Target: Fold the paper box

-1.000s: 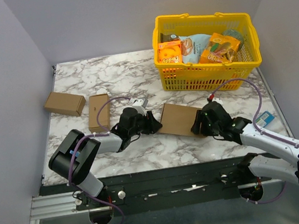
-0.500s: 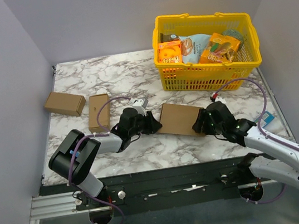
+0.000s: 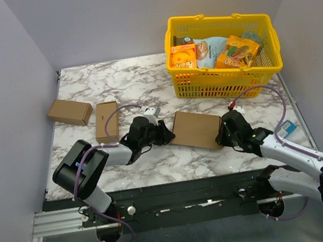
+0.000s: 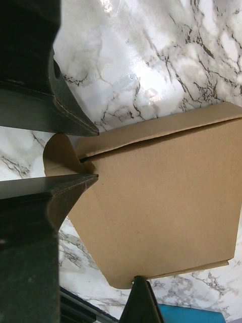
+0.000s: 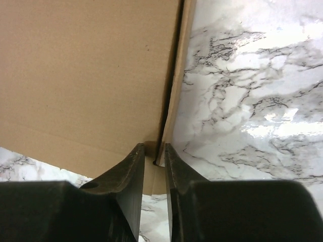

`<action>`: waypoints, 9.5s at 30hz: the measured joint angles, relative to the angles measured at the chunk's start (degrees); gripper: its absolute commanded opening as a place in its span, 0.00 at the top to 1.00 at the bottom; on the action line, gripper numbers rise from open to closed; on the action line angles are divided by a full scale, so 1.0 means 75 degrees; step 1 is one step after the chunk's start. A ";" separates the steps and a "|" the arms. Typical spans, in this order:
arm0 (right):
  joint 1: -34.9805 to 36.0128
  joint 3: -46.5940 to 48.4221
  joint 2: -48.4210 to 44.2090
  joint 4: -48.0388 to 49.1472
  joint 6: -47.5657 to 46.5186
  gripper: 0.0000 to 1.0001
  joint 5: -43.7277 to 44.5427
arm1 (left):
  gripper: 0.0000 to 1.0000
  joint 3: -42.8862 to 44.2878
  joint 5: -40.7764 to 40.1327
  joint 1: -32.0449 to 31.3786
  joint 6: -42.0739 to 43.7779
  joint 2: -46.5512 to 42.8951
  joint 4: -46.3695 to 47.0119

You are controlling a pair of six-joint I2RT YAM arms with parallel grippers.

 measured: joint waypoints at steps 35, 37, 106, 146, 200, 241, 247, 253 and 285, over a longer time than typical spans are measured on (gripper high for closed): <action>0.0364 0.3010 0.2104 -0.0854 -0.3631 0.27 -0.1376 | 0.31 0.0000 -0.0262 -0.0070 0.0507 -0.1445 -0.0997; 0.0431 0.2891 0.2107 -0.0833 -0.3617 0.27 -0.1489 | 0.31 0.0003 -0.0262 -0.0070 0.0516 -0.1346 -0.0994; 0.2130 0.3585 0.3153 0.0009 -0.6770 0.21 0.0469 | 0.59 0.1215 0.0423 0.0061 0.1527 0.0784 -0.0178; 0.1177 0.3357 0.2856 0.0510 -0.7283 0.32 -0.0568 | 0.72 0.2157 0.0871 0.0396 0.1606 0.1737 -0.0050; 0.0944 0.3395 0.4736 0.1591 -0.8821 0.20 0.0641 | 0.73 0.3314 0.1667 0.0828 0.0839 0.2806 0.0050; 0.0857 0.3611 0.3133 0.1099 -0.7487 0.07 -0.0157 | 0.30 0.3754 0.1967 0.0839 -0.0781 0.3765 0.1839; 0.0860 0.3465 0.3646 0.1122 -0.7854 0.10 -0.0105 | 0.30 0.3751 0.1839 0.0839 -0.0775 0.3710 0.1655; 0.1005 0.3436 0.4430 0.1265 -0.8276 0.13 0.0052 | 0.30 0.3751 0.1670 0.0839 -0.0702 0.3550 0.1268; 0.1988 0.3328 0.4709 0.1058 -0.8186 0.92 0.2363 | 0.22 0.0863 0.0845 0.1842 -0.1000 0.0032 0.0726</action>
